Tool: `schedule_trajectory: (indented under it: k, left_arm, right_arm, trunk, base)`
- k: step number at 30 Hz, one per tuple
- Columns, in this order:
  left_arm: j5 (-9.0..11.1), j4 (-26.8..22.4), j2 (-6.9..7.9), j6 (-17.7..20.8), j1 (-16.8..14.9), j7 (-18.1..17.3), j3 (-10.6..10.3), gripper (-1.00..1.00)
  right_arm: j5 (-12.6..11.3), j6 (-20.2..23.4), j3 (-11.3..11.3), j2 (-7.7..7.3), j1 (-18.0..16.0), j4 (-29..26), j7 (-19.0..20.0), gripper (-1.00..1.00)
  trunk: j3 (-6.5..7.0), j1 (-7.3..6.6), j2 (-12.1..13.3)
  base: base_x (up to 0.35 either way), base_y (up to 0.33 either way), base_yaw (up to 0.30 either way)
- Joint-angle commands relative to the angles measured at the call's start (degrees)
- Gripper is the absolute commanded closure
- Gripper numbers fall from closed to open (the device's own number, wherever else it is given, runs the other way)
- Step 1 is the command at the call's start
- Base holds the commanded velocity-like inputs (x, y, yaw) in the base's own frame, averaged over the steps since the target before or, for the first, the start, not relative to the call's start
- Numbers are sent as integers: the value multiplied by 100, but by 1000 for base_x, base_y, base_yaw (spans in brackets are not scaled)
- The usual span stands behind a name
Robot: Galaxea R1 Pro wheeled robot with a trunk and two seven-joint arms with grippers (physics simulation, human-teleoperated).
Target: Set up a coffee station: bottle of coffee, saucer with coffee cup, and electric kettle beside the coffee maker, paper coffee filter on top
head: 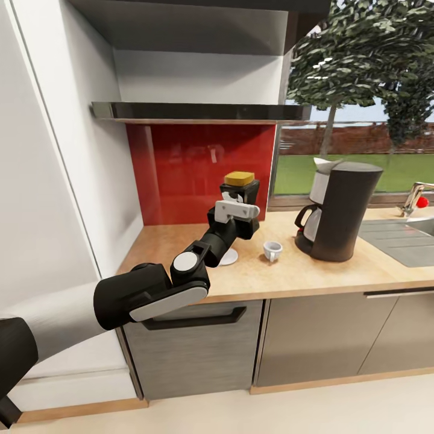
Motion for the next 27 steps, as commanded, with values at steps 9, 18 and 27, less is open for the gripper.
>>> schedule_trajectory:
  k: [9, 18, 27]
  left_arm:
    - [7, -12, -7, 13, -10, 23, -10, 100]
    - [7, -11, -7, 13, -10, 23, -10, 100]
    - [8, -14, -17, 10, -10, 19, -11, 100]
  right_arm:
    - [9, -17, 25, -2, -4, 3, -2, -100]
    - [9, -17, 23, -7, -4, 3, -2, -100]
    - [9, -17, 25, -1, -4, 3, -2, -100]
  trunk:
    - [-169, 198, -366]
    - [-330, 396, -727]
    - [-492, 594, -1088]
  base:
    - [0, 0, 0]
    - [0, 0, 0]
    - [0, 0, 0]
